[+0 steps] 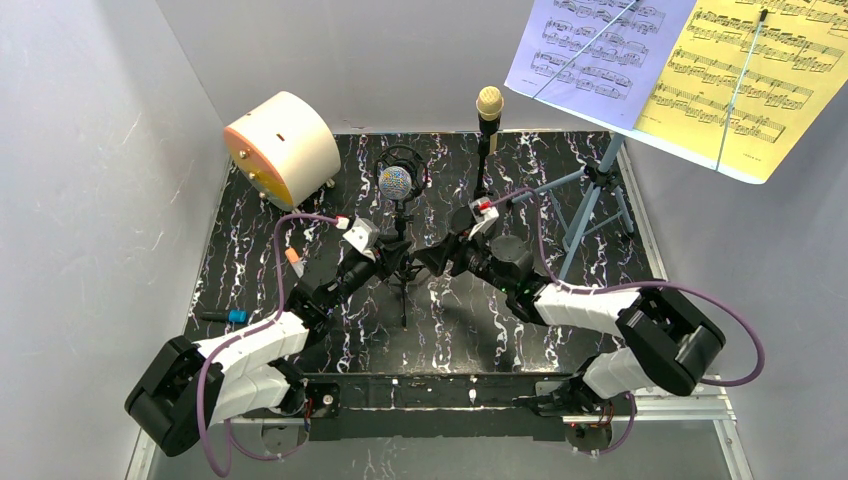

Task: Pack up the instrument practice props
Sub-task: Unscrew the knob on the microphone stand.

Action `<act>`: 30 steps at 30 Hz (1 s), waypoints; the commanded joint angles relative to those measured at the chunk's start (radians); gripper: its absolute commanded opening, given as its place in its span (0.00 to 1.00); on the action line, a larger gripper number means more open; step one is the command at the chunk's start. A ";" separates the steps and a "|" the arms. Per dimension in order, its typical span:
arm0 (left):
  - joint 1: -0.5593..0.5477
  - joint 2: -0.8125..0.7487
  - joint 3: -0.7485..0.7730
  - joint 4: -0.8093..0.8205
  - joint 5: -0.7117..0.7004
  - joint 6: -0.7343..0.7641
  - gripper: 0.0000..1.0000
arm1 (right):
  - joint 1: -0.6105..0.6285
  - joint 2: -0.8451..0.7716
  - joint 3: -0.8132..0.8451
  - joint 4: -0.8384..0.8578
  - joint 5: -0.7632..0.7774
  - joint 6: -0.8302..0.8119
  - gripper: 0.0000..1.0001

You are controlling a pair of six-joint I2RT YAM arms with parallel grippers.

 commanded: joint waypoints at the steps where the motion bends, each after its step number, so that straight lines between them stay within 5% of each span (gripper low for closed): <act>1: -0.013 0.012 -0.028 -0.177 0.026 -0.011 0.00 | -0.004 0.028 -0.027 0.208 -0.019 0.369 0.72; 13: -0.013 0.018 -0.025 -0.178 0.032 -0.012 0.00 | -0.008 0.163 -0.041 0.326 -0.066 0.664 0.62; 30: -0.013 0.020 -0.023 -0.179 0.036 -0.011 0.00 | -0.007 0.229 -0.033 0.459 -0.103 0.711 0.40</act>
